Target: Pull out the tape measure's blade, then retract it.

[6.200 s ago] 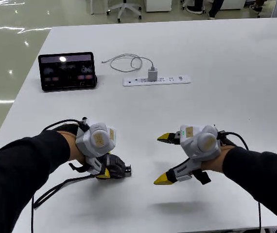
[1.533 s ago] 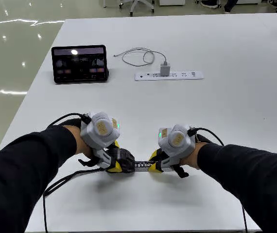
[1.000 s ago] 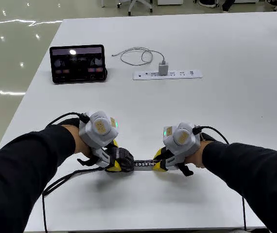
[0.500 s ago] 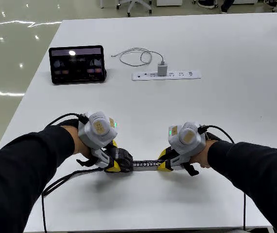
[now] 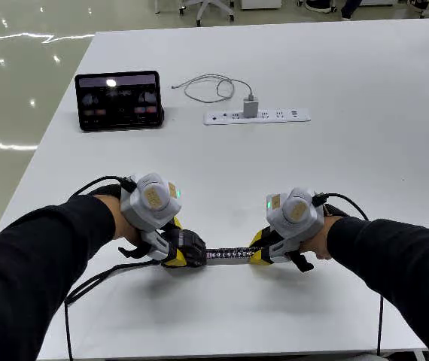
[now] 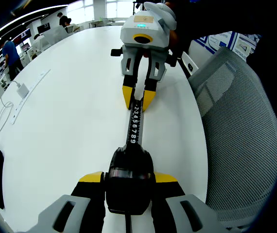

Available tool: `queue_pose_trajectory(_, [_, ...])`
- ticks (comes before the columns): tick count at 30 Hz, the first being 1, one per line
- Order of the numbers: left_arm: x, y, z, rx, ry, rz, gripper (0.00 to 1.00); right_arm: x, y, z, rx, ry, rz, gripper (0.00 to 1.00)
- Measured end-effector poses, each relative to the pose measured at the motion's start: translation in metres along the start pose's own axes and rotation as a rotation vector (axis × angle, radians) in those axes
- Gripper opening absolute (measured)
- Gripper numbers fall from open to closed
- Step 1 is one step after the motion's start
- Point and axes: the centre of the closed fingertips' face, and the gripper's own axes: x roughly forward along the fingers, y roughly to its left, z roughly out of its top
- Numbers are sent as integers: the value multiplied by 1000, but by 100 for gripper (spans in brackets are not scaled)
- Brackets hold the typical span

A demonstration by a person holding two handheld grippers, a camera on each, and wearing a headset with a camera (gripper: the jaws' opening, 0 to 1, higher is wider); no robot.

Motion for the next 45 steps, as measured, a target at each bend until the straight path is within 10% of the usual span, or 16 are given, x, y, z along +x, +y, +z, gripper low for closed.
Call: queue_pose_trajectory(45, [0, -1, 1, -1, -8, 4, 32, -24, -2, -21, 39, 5, -6, 10])
